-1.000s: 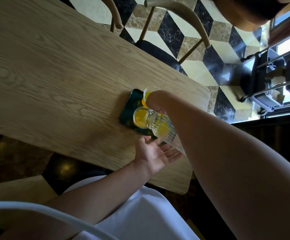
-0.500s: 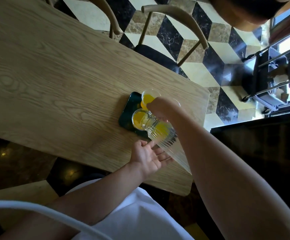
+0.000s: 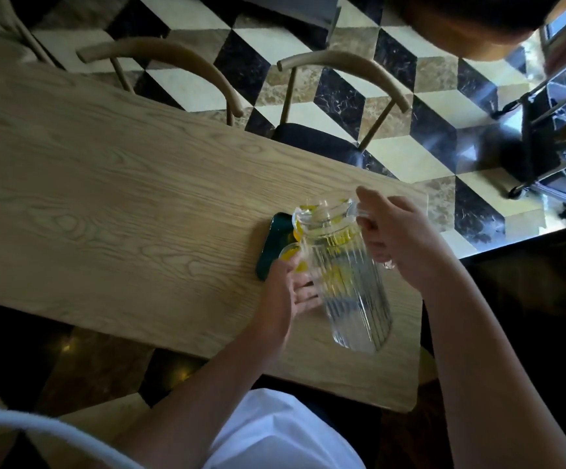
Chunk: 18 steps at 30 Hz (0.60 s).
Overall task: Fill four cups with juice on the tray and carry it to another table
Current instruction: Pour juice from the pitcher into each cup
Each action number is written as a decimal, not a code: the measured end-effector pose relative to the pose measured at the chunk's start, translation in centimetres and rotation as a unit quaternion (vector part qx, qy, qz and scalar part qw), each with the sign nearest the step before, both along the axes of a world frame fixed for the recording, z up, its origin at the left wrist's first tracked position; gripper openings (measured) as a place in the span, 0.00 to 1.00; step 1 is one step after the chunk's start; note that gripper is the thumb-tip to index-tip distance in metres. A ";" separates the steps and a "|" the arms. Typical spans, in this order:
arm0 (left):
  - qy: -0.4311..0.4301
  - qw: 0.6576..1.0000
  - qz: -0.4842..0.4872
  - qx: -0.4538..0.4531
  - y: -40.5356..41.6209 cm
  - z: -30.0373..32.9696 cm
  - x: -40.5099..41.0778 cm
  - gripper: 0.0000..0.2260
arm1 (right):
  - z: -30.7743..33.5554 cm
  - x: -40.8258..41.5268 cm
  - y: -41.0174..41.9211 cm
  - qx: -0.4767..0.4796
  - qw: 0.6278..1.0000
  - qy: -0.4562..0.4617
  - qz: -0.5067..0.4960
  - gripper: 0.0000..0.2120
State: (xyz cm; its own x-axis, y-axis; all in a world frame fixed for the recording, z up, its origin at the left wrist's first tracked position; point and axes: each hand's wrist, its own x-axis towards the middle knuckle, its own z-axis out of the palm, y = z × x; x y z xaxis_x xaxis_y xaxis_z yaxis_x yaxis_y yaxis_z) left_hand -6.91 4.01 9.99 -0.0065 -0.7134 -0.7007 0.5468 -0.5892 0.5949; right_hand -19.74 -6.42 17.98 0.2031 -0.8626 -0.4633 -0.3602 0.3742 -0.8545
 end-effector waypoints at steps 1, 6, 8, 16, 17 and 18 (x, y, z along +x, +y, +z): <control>-0.017 1.000 0.009 -0.009 -0.2 0.4 0.9 0.24 | 0.8 0.6 0.1 0.000 0.999 -0.035 -0.007 0.25; -0.109 0.990 0.060 -0.068 -1.7 2.7 5.7 0.21 | 1.8 5.1 -0.6 -0.022 0.992 -0.120 -0.007 0.29; -0.149 0.982 0.088 -0.074 -2.5 2.9 7.8 0.20 | 1.2 7.5 -0.9 -0.043 0.990 -0.136 0.011 0.29; -0.263 0.942 0.121 -0.171 -4.3 0.7 15.1 0.18 | -3.0 15.9 -4.0 -0.112 0.972 -0.207 -0.015 0.27; -0.262 0.938 0.125 -0.188 -4.4 0.0 15.8 0.19 | -3.9 16.6 -4.4 -0.124 0.969 -0.214 -0.002 0.27; -0.253 0.938 0.138 -0.194 -4.5 -0.7 16.5 0.19 | -4.9 17.3 -4.8 -0.131 0.967 -0.216 0.010 0.27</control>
State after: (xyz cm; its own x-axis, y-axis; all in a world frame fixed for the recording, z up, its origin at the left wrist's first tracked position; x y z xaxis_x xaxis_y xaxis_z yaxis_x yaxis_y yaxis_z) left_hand 9.63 -0.52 9.32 0.4791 -0.8408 -0.2519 0.2370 -0.1524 0.9595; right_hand -2.48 -11.20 13.10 0.3479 -0.9325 -0.0971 0.0472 0.1209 -0.9915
